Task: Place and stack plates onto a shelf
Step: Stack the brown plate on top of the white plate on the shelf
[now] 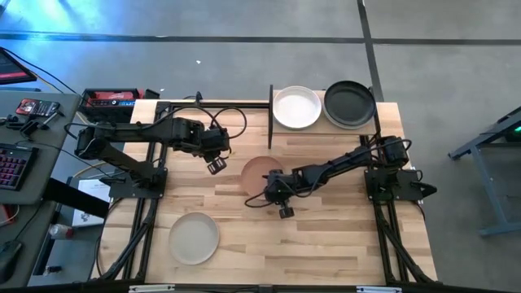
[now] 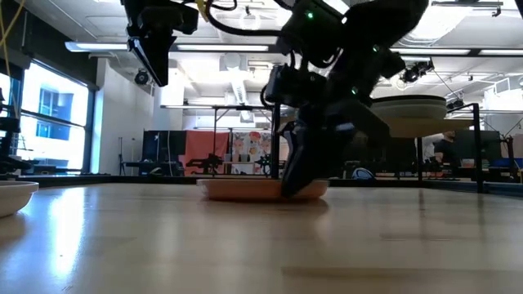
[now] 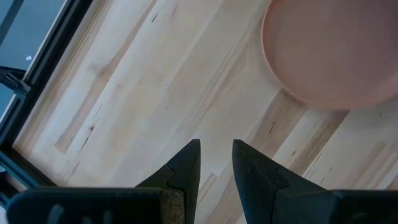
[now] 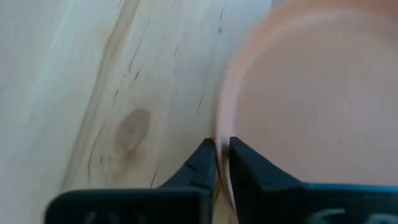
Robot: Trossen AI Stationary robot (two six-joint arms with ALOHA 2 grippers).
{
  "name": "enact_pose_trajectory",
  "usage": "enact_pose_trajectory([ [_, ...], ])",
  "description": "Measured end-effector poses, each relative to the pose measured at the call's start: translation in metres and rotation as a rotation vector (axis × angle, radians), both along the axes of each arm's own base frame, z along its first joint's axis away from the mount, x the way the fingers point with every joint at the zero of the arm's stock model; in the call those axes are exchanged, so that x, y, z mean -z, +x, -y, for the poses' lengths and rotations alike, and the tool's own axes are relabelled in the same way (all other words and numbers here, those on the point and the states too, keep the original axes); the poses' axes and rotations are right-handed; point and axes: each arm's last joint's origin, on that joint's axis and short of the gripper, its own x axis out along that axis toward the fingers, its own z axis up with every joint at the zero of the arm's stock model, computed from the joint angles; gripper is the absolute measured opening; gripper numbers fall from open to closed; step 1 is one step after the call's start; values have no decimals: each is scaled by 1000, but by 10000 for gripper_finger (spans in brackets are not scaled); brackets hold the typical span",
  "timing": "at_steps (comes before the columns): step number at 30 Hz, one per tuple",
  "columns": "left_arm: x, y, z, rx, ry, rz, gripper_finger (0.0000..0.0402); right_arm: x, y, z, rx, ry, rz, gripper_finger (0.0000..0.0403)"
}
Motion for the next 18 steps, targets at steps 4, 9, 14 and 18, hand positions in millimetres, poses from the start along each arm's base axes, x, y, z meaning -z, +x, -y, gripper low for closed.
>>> enact_pose_trajectory([
  [4,0,0,0,8,2,-3,83,-10,5,-1,13,10,-35,10],
  [9,0,0,0,8,2,-4,83,-29,14,-2,94,59,-74,3],
  [14,0,0,0,7,1,-8,83,-56,23,-6,231,129,-117,0],
  [18,0,0,0,8,1,-8,83,-85,26,-17,310,114,-149,0],
])
